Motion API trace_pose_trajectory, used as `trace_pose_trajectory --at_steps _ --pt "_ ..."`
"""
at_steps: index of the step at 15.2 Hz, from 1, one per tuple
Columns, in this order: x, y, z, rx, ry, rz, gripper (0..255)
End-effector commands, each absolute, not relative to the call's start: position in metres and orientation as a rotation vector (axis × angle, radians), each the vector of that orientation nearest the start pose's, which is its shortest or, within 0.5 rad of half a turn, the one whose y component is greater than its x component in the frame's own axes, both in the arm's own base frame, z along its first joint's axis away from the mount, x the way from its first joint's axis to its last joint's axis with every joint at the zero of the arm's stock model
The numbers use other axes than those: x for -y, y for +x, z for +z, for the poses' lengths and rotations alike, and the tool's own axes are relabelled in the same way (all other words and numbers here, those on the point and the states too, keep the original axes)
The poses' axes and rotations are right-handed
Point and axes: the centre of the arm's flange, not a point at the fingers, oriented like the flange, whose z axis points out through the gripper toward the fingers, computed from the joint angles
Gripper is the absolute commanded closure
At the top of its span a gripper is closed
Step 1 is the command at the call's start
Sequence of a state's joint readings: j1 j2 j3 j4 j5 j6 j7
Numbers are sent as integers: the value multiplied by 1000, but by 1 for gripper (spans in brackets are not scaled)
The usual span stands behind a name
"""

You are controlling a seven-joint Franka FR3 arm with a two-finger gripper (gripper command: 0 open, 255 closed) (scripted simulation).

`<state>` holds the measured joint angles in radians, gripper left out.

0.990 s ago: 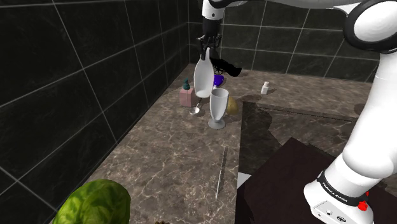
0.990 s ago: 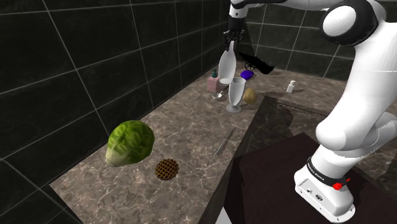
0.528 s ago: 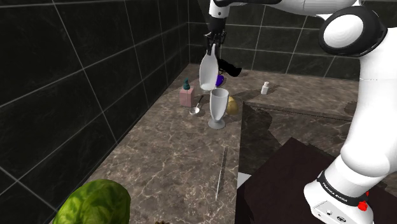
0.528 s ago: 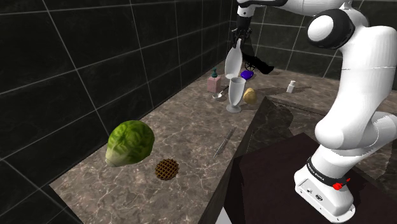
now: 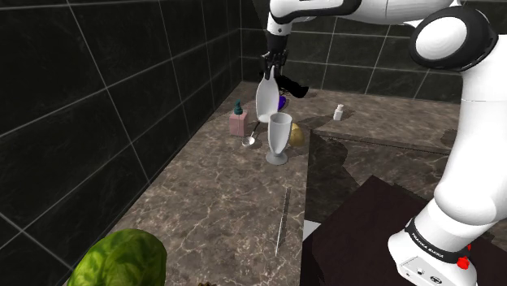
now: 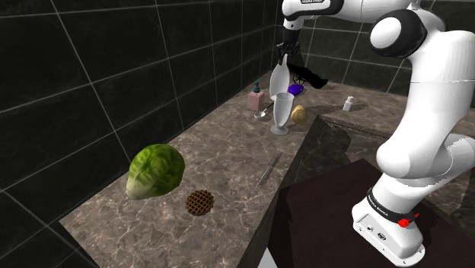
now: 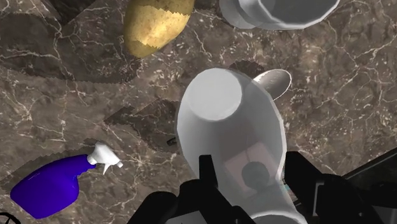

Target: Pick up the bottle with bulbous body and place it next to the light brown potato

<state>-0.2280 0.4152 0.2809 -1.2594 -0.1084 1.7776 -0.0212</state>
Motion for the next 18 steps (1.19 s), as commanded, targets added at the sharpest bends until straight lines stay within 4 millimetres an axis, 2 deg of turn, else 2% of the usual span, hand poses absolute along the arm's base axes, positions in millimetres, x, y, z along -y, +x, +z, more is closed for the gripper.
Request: trace_pose_trajectory --at_steps 1,18 --pt "12 690 532 95 -3129 -187 255" --pt "12 690 442 95 -3129 -187 255"
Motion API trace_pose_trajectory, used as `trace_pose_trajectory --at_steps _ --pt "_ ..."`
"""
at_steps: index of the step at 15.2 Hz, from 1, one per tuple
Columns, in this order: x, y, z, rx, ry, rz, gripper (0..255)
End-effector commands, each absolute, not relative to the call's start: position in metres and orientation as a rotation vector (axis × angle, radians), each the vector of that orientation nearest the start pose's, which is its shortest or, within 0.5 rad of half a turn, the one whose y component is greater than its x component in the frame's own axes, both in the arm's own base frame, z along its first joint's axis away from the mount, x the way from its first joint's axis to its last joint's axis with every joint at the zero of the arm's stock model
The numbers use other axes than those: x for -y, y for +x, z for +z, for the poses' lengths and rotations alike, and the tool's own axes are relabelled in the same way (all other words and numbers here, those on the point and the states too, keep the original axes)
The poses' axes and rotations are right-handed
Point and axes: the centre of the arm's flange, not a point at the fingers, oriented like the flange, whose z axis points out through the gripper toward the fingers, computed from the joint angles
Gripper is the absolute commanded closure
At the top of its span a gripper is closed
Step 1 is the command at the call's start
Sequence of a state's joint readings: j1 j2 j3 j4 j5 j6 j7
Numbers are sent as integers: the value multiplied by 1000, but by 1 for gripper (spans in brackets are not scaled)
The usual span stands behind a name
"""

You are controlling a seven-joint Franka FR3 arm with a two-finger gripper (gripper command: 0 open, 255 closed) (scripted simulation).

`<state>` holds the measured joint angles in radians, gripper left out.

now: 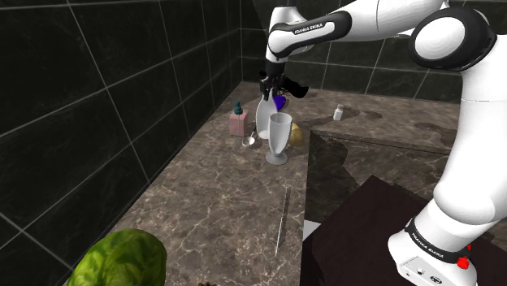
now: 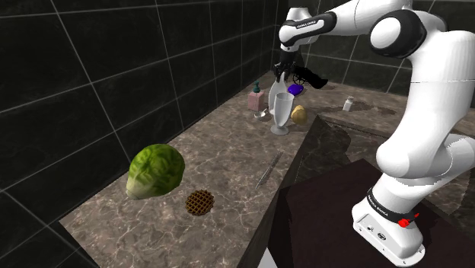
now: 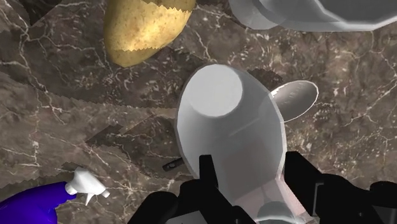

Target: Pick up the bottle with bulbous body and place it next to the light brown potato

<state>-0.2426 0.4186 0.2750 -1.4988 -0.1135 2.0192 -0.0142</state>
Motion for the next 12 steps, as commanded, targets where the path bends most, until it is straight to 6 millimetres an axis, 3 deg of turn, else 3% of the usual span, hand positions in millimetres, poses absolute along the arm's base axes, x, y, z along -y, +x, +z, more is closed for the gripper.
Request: trace_pose_trajectory --at_steps 1,10,11,12 --pt "12 690 437 95 -3129 -187 255" --pt "12 690 433 95 -3129 -187 255" --pt "12 690 433 95 -3129 -187 0" --pt "13 690 433 95 -3129 -187 0"
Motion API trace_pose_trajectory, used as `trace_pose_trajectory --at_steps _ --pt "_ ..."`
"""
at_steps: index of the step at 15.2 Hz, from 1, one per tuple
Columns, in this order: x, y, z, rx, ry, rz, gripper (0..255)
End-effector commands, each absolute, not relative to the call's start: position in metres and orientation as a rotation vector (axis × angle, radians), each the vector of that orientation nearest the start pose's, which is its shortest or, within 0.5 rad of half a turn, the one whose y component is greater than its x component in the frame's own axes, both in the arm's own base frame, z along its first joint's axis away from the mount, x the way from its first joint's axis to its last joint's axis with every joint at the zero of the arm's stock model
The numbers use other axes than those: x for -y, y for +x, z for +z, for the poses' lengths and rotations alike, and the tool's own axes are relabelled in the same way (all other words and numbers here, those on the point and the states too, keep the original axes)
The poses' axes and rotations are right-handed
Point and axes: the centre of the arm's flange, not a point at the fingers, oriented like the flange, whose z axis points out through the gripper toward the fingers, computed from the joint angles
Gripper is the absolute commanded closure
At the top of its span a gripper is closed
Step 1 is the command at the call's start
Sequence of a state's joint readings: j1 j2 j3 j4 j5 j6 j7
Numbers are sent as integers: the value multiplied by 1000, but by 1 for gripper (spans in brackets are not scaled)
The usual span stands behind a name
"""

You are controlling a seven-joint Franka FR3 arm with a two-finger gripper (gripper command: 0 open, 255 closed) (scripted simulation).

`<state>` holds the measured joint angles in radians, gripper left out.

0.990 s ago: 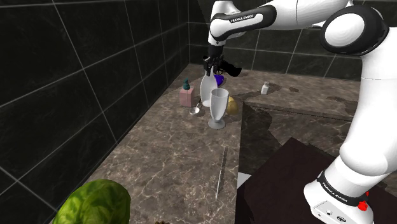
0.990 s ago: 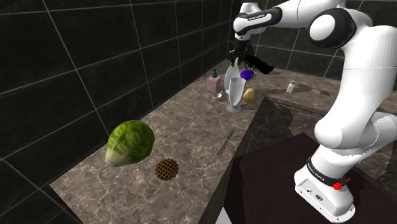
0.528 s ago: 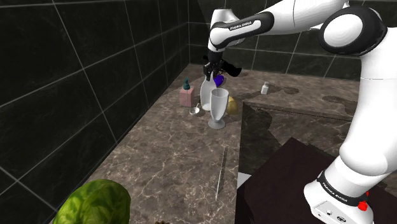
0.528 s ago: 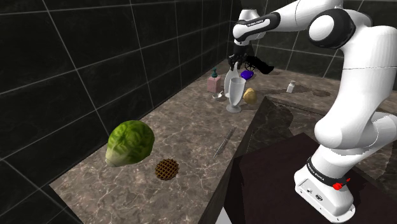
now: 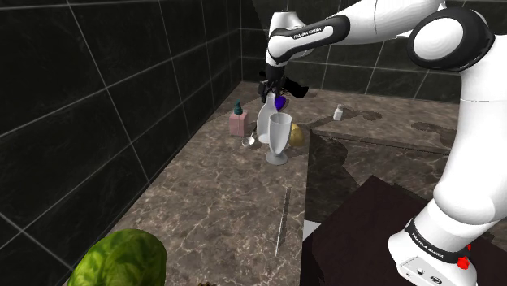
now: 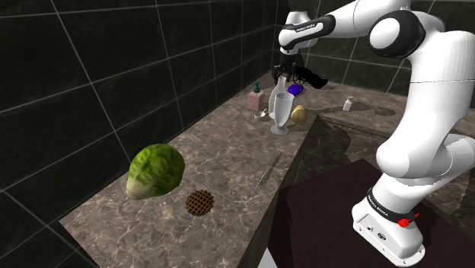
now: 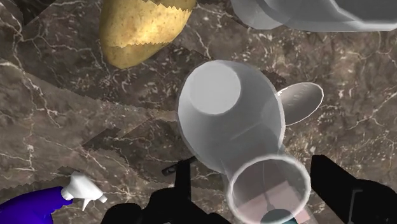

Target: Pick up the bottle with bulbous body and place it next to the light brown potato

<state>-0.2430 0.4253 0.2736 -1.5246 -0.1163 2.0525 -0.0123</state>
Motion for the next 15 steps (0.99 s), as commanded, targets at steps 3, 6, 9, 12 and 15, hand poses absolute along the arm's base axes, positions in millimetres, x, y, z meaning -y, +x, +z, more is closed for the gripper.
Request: trace_pose_trajectory --at_steps 3,6,9,12,15 --pt "13 690 433 95 -3129 -187 0" --pt "13 687 459 95 -3129 -187 0" --pt "13 684 482 95 -3129 -187 0" --pt "13 684 482 95 -3129 -187 0" --pt "13 684 482 95 -3129 -187 0"
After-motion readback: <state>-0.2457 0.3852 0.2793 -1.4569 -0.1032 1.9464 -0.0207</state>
